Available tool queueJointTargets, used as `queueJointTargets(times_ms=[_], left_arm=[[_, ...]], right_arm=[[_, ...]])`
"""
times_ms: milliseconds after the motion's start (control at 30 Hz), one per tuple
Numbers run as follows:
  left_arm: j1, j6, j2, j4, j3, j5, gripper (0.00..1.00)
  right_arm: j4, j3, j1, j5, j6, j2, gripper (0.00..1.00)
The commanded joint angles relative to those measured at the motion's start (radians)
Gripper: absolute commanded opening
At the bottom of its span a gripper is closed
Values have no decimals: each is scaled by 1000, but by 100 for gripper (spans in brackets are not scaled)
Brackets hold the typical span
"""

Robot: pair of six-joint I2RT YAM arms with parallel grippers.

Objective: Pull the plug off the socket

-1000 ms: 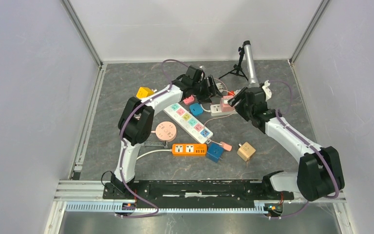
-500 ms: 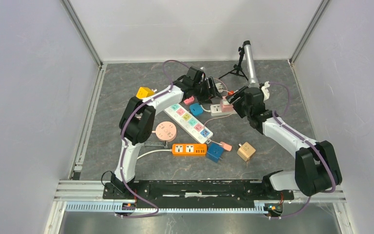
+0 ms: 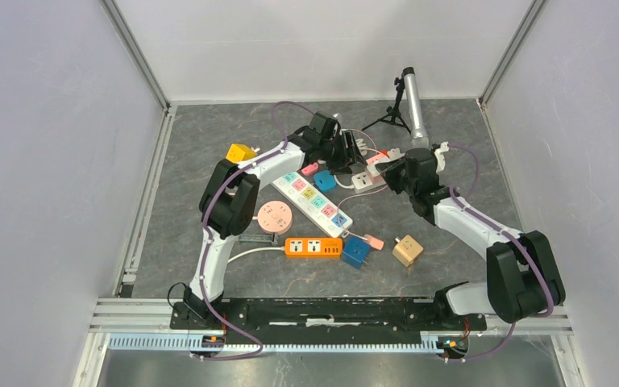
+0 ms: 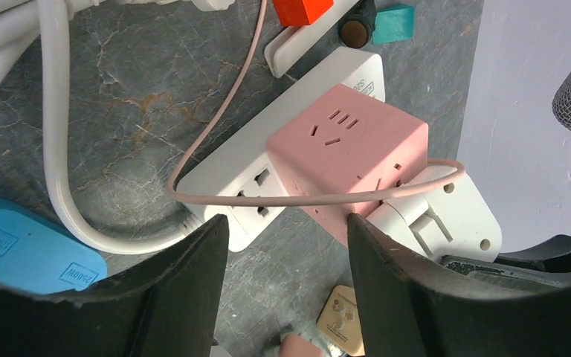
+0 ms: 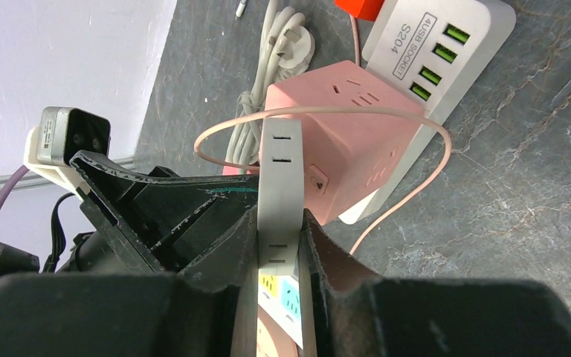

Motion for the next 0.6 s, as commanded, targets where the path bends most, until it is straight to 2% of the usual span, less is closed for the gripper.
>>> queueJointTargets(times_ms=[0, 233, 400, 567], left_arm=[[-8, 38, -5, 1, 30, 16, 66], [-8, 46, -45, 12, 32, -50, 66], [-8, 62, -61, 30, 38, -77, 68], [-11, 77, -52, 52, 55, -40, 69]], right_arm=[[-38, -7, 0, 2, -11, -17, 10], [-65, -14, -12, -16, -1, -7, 1], [-65, -34, -22, -25, -1, -16, 0], [-47, -50, -25, -66, 2, -19, 0]])
